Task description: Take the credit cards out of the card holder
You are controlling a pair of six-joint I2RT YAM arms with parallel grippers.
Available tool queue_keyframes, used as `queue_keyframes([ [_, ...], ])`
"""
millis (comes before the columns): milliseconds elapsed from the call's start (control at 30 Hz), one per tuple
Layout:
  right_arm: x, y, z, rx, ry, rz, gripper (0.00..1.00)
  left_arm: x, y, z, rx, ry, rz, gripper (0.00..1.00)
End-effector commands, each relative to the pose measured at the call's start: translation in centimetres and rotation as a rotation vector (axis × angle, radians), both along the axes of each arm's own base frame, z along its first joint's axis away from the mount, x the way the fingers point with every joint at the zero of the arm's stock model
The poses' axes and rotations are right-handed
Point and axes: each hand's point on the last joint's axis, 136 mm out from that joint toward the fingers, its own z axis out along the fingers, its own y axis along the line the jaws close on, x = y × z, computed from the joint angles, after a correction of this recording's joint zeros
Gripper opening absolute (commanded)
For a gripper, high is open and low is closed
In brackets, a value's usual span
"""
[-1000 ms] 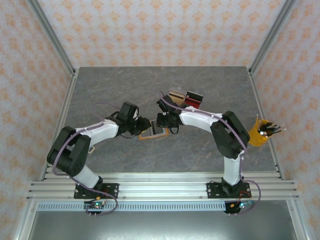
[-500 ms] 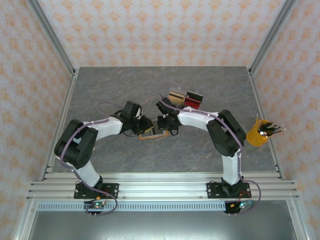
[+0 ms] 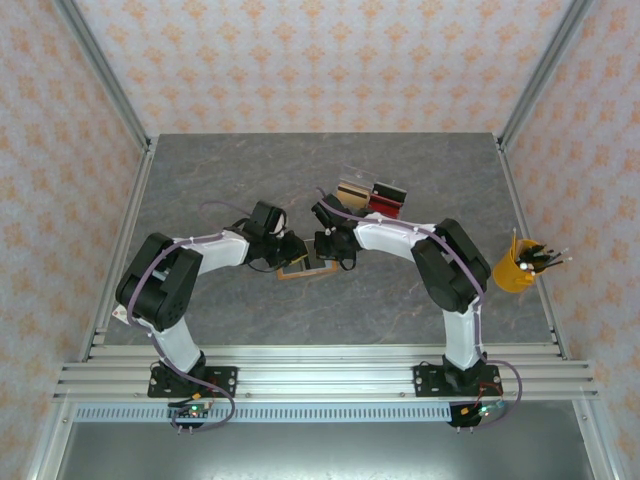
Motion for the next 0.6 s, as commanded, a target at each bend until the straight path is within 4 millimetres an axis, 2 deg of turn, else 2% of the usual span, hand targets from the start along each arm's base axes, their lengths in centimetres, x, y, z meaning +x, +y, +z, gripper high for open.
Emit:
queue_keyframes([
  [0,-1.0,-1.6,-2.5,-0.090,0.059,0.002,0.18,0.6,0.3,-0.3,0.041,-0.029,-0.025,0.19],
  [333,-1.2,-1.7,-2.8,-0.095,0.065,0.006,0.17,0.4,0.5,-1.0,0.053,-0.023,-0.046,0.21],
  [567,-1.1,-1.5,-2.8,-0.090,0.067,0.010,0.17,0.7,-0.7,-0.5,-0.019,-0.038,-0.081,0.20],
])
